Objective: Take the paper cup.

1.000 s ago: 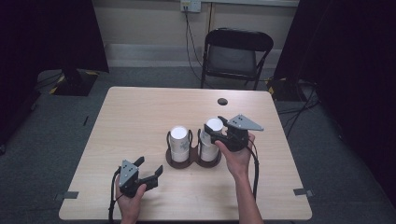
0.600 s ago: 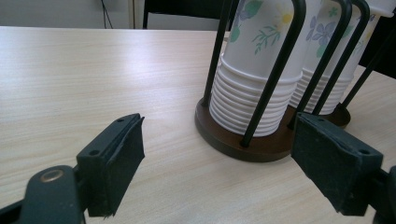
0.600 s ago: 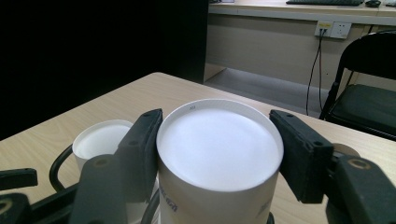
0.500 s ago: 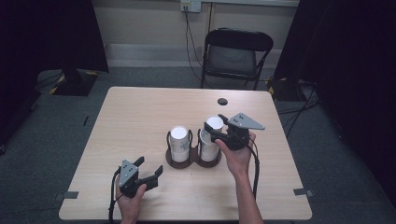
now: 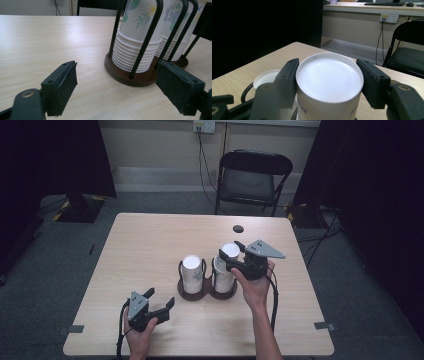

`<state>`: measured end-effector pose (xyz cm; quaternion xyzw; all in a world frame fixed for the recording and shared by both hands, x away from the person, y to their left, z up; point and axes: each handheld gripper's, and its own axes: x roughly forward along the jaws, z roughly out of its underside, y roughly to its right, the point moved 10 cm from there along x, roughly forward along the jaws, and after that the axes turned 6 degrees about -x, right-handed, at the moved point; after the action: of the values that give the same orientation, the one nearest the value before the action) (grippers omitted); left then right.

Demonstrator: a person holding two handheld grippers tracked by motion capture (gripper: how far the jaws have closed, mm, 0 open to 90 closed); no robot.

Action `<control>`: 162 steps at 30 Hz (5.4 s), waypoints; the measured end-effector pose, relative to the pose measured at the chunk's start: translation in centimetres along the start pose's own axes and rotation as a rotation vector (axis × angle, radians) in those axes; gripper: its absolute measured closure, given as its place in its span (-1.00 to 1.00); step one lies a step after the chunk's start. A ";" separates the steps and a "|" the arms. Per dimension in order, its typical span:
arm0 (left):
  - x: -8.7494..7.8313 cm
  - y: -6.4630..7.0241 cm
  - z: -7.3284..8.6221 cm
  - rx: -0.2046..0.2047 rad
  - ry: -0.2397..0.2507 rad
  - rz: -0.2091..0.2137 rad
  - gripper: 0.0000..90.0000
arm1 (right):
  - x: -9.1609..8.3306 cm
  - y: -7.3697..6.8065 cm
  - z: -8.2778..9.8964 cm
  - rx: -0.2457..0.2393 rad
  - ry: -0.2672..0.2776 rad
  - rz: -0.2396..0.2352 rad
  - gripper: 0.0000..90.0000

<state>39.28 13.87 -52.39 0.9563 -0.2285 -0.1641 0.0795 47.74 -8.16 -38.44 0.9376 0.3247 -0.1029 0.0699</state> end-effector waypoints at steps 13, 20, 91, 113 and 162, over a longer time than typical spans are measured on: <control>0.0 0.1 0.0 0.006 0.007 0.002 -0.61 | -0.8 0.3 0.0 0.052 0.022 0.004 -0.17; -0.1 0.0 -0.1 0.000 0.008 0.000 -0.61 | -1.6 0.6 -0.2 0.088 0.063 0.004 -0.17; 1.3 9.3 -1.2 0.083 0.025 0.297 -0.04 | -4.5 -7.8 6.5 0.591 0.071 -0.312 -0.17; 1.3 10.6 -1.1 0.173 0.102 0.279 0.54 | -3.7 -9.5 7.1 0.691 0.004 -0.422 -0.18; 0.3 10.6 -0.4 0.088 -0.050 0.439 0.91 | -4.8 -8.1 7.6 0.534 0.006 -0.350 -0.35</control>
<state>35.31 4.36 -49.70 0.8819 -0.4399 -0.1565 0.0658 37.87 -6.24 -45.22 0.8530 0.4428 -0.1923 -0.1983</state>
